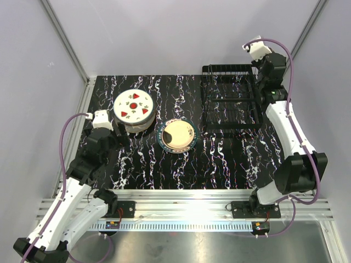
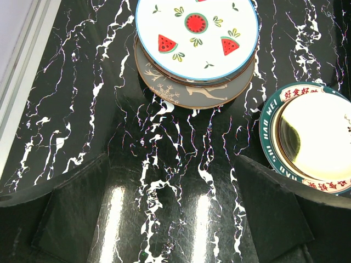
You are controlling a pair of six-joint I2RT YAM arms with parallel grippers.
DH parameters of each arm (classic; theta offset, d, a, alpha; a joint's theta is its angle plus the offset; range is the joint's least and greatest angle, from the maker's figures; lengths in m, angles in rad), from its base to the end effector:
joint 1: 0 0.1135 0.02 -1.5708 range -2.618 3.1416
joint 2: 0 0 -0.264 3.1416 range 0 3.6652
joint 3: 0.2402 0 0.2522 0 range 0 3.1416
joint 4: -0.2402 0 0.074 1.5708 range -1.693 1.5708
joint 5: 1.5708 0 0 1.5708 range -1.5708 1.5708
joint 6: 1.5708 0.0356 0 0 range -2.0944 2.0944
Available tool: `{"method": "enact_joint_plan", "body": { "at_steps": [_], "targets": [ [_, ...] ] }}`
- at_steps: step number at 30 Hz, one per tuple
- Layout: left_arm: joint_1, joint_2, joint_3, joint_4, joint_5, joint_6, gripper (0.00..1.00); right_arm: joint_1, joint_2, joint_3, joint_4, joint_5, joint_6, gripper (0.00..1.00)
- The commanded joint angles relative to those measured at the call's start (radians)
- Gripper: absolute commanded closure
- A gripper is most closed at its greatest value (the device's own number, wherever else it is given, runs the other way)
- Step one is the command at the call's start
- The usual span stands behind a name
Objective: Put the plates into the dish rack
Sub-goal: Insert the plate into the dish rack
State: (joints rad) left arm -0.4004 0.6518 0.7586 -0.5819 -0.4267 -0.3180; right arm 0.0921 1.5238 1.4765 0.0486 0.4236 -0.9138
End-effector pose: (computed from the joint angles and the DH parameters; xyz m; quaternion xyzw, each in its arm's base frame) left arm 0.1364 -0.0417 0.3107 -0.0758 0.8381 -0.0097 0.5401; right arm 0.3614 0.0187 0.4257 -0.2027 0.6770 -0.4125 0.5749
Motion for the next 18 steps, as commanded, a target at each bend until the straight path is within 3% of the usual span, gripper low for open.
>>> {"method": "enact_joint_plan", "body": {
  "at_steps": [1,18],
  "targets": [
    [-0.003,0.002,0.007,0.039,-0.001,0.011,0.01,-0.02,-0.076,0.021,0.113,-0.008,0.006,1.0],
    [-0.005,0.005,0.005,0.042,0.003,0.011,0.01,-0.022,-0.086,-0.081,0.085,-0.057,0.092,1.0]
  ]
}}
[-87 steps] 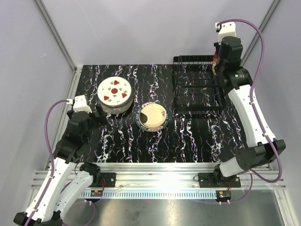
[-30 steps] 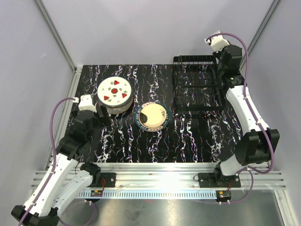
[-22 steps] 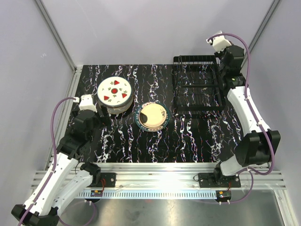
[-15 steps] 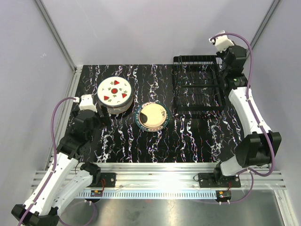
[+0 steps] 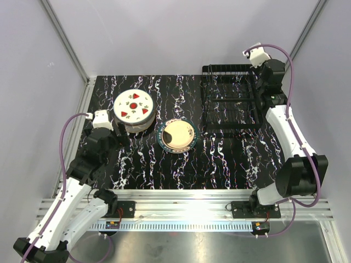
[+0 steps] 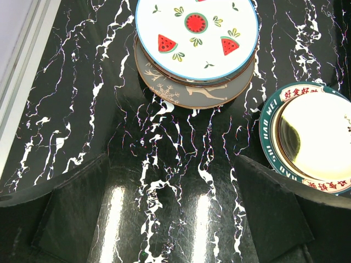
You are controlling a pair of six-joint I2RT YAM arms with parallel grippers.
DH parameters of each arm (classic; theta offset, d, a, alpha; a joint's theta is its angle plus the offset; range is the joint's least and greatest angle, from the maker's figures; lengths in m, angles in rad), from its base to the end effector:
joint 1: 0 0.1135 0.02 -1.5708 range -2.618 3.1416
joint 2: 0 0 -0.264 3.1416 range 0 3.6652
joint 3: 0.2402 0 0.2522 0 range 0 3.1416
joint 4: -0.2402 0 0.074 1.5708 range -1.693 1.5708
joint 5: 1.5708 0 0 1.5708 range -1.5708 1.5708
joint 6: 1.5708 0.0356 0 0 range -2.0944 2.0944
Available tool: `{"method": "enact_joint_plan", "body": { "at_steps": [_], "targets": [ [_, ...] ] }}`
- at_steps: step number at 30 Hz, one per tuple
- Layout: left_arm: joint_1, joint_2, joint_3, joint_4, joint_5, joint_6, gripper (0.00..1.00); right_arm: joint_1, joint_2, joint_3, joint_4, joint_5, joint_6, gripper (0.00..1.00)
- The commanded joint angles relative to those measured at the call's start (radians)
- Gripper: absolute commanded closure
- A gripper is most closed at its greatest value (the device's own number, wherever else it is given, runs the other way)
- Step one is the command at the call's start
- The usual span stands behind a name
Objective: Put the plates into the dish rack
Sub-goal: Insert the plate into the dish rack
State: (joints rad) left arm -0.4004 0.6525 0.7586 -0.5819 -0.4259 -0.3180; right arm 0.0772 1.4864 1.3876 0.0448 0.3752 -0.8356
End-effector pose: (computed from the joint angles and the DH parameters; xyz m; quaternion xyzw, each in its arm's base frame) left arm 0.1366 -0.0418 0.3107 -0.0755 0.8384 -0.0099 0.5398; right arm 0.3543 0.0143 0.4063 -0.1992 0.6967 -0.3759 0.5776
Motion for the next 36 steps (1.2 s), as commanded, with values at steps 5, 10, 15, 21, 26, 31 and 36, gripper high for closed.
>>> {"method": "enact_joint_plan", "body": {
  "at_steps": [5,10,15,21,26,31,36],
  "targets": [
    [-0.003,0.006,0.007,0.042,0.003,0.013,0.01,-0.007,-0.037,0.019,0.076,-0.007,0.038,1.0],
    [-0.003,0.007,0.007,0.042,0.003,0.013,0.01,-0.007,-0.023,0.039,0.046,0.004,0.066,0.91],
    [-0.003,0.01,0.005,0.043,0.004,0.013,0.01,-0.007,-0.018,0.065,0.027,0.019,0.082,0.82],
    [-0.003,0.01,0.004,0.042,0.004,0.013,0.01,-0.007,-0.012,0.087,0.013,0.034,0.085,0.72],
    [-0.005,0.012,0.005,0.043,0.004,0.013,0.01,-0.007,-0.014,0.116,-0.023,0.025,0.13,0.66],
    [-0.003,0.015,0.005,0.042,0.001,0.013,0.01,-0.007,-0.031,0.183,-0.118,-0.021,0.226,0.54],
    [-0.003,0.016,0.005,0.04,-0.007,0.014,0.01,-0.007,-0.055,0.339,-0.318,-0.09,0.41,0.4]
  ]
}}
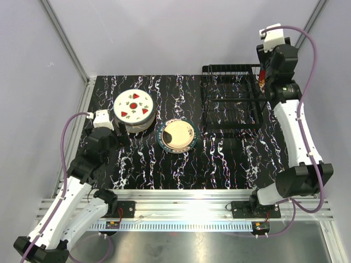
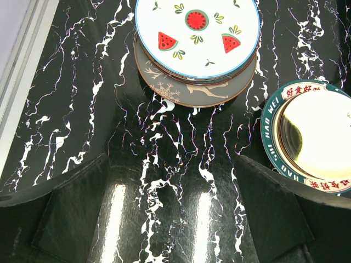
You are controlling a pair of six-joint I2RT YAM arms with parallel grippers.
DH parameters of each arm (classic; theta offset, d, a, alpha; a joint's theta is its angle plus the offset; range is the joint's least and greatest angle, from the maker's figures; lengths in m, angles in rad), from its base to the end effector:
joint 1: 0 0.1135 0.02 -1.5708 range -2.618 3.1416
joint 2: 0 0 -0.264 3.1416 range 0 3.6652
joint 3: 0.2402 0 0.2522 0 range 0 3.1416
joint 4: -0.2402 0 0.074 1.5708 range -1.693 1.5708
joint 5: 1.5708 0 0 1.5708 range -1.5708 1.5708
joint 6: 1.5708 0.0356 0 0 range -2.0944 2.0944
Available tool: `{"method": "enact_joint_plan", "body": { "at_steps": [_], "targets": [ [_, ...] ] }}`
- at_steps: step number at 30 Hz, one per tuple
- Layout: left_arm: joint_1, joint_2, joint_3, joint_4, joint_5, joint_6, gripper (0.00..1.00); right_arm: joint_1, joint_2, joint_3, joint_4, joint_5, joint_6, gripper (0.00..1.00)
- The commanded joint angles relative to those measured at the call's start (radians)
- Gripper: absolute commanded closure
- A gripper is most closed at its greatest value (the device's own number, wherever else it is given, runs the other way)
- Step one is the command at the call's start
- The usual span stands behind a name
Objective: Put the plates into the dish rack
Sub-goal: Insert the plate into the dish rack, then grab a plate with the right arm
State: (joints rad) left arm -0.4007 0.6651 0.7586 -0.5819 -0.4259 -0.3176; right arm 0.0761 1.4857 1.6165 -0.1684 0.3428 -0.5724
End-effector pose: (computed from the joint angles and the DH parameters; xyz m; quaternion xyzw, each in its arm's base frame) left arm 0.1388 -0.0428 0.3091 -0.0740 0.8415 -0.0074 0.5351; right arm 0.3400 0.0139 0.4639 -0.1140 0.7104 -0.2870 0.6324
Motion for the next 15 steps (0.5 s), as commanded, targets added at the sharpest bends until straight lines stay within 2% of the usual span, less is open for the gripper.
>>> {"method": "enact_joint_plan", "body": {
  "at_steps": [1,2,6,7,10,12,15],
  "targets": [
    [-0.003,0.005,0.007,0.04,-0.008,0.014,0.01,-0.004,-0.065,0.12,-0.124,-0.092,0.22,0.39],
    [-0.004,0.007,0.008,0.04,-0.01,0.014,0.01,-0.006,-0.089,0.128,-0.153,-0.112,0.262,0.36],
    [-0.003,0.014,0.01,0.039,-0.028,0.02,0.01,-0.004,-0.174,0.096,-0.217,-0.29,0.512,0.35],
    [-0.003,0.014,0.01,0.037,-0.028,0.022,0.01,-0.004,-0.194,0.05,-0.215,-0.329,0.614,0.35],
    [-0.003,0.021,0.011,0.039,-0.036,0.023,0.01,-0.004,-0.298,-0.063,-0.209,-0.47,0.745,0.34],
    [-0.003,0.022,0.01,0.036,-0.043,0.022,0.01,-0.004,-0.347,-0.13,-0.206,-0.492,0.851,0.35],
    [-0.003,0.019,0.011,0.04,-0.051,0.025,0.01,-0.004,-0.445,-0.335,-0.081,-0.526,1.018,0.42]
  ]
}}
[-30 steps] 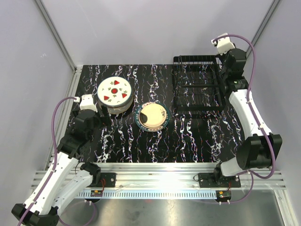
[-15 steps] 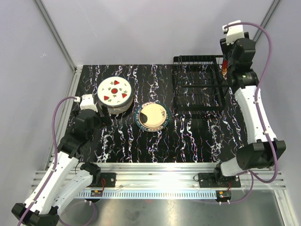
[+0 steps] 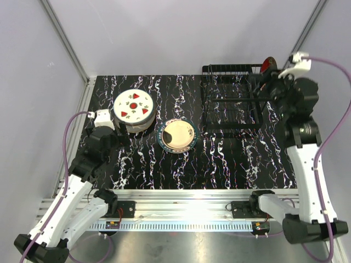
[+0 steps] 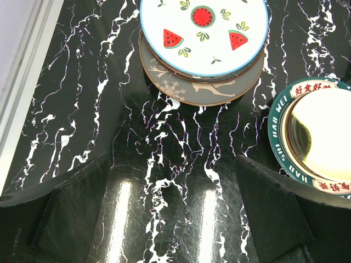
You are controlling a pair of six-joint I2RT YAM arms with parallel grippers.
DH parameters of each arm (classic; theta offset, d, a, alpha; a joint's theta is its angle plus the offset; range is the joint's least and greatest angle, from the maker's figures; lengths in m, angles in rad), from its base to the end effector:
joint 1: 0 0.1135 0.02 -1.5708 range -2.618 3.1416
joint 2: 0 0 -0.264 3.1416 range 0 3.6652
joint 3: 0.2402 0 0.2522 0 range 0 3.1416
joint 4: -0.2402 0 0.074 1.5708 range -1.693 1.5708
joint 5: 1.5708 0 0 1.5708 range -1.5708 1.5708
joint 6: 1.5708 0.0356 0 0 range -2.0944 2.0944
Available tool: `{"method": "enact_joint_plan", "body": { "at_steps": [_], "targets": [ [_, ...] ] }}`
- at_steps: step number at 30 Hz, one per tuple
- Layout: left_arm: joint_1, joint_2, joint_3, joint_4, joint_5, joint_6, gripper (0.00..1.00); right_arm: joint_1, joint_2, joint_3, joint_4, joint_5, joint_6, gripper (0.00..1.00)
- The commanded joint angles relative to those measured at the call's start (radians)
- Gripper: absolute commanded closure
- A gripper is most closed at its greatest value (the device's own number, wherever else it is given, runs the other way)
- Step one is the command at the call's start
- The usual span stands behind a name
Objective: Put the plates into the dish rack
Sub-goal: Grab a plate with the right arm
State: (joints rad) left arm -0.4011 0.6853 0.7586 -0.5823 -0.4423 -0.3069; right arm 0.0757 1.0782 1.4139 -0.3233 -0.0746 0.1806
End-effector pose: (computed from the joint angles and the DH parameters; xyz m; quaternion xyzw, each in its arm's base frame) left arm 0.1424 -0.0438 0.3066 -0.0713 0.8456 0.0062 0.5289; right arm 0.2153 0.0190 0.4848 0.0103 0.7026 0.1169 0.7018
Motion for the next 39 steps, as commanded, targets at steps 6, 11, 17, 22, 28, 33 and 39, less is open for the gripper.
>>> {"method": "enact_joint_plan", "body": {
  "at_steps": [6,11,17,22,28,33,39],
  "targets": [
    [-0.001,0.028,0.051,0.042,-0.009,-0.026,0.01,0.009,-0.141,-0.407,0.099,-0.24,0.477,0.55],
    [-0.001,0.156,0.217,-0.001,0.037,-0.072,0.01,0.123,-0.244,-0.654,0.158,-0.177,0.508,0.56],
    [-0.001,0.227,0.343,0.036,0.1,0.021,0.01,0.312,-0.227,-0.82,0.272,-0.062,0.571,0.57],
    [-0.001,0.232,0.317,0.131,0.031,0.11,0.01,0.493,-0.115,-0.921,0.496,0.068,0.603,0.56],
    [-0.001,0.2,0.191,0.2,0.031,0.117,0.01,0.578,0.101,-0.903,0.642,0.222,0.642,0.54],
    [-0.004,0.157,0.168,0.183,0.004,0.094,0.01,0.588,0.301,-0.827,0.704,0.263,0.681,0.54],
    [-0.012,0.152,0.162,0.19,0.014,0.089,0.01,0.596,0.429,-0.742,0.734,0.282,0.652,0.54]
  ]
}}
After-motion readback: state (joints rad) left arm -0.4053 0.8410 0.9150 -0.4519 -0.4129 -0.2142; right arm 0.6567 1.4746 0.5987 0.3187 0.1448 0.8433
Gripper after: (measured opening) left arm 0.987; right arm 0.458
